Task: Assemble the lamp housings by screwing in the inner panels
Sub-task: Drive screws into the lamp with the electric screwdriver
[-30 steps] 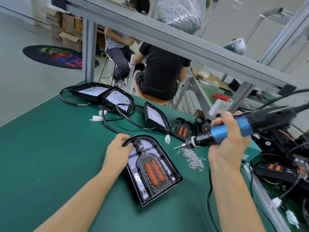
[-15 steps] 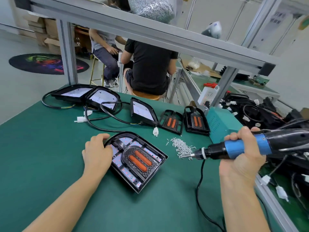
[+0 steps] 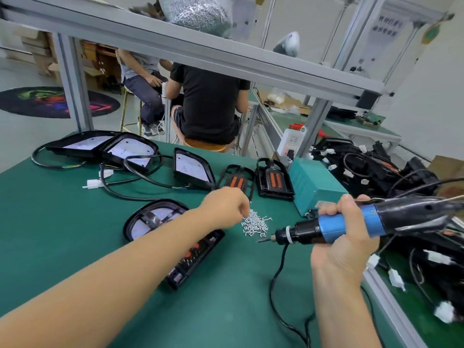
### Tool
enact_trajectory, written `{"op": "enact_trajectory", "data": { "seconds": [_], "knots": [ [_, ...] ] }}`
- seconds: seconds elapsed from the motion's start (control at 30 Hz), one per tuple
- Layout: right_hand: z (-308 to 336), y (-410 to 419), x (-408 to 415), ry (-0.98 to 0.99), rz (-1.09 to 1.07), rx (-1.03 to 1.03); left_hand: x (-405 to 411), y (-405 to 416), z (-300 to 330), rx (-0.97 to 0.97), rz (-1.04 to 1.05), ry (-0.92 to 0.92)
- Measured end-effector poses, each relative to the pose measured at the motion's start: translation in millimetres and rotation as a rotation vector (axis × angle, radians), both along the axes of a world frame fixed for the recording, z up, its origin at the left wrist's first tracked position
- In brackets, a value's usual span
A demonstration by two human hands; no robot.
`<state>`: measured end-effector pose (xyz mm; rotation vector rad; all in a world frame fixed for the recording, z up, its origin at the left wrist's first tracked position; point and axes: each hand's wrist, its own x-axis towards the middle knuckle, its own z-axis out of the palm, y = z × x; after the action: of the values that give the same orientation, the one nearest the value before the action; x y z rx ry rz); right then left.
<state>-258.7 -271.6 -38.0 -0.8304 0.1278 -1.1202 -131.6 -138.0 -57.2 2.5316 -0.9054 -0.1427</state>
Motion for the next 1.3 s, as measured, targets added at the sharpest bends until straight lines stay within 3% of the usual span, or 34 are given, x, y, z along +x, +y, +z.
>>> {"op": "enact_trajectory", "data": {
  "seconds": [0.1, 0.23, 1.07, 1.2, 1.3],
  "knots": [
    [-0.3, -2.9, -3.6, 0.01, -0.013, -0.012, 8.2, -25.8, -5.8, 0.244, -0.092, 0.014],
    [0.2, -8.6, -8.4, 0.019, -0.023, -0.034, 17.0, -35.9, -18.0, 0.346, -0.114, 0.028],
    [-0.8, -11.7, -8.3, 0.073, -0.008, -0.039, 9.9, -35.1, -29.3, 0.358, -0.046, -0.084],
    [-0.1, -7.8, -6.4, 0.08, -0.001, -0.022, 5.6, -36.3, -22.3, 0.162, -0.028, -0.008],
    [2.2, -9.0, -5.8, 0.063, 0.031, -0.002, -0.3, -31.9, -9.6, -0.334, 0.042, 0.329]
  ]
}}
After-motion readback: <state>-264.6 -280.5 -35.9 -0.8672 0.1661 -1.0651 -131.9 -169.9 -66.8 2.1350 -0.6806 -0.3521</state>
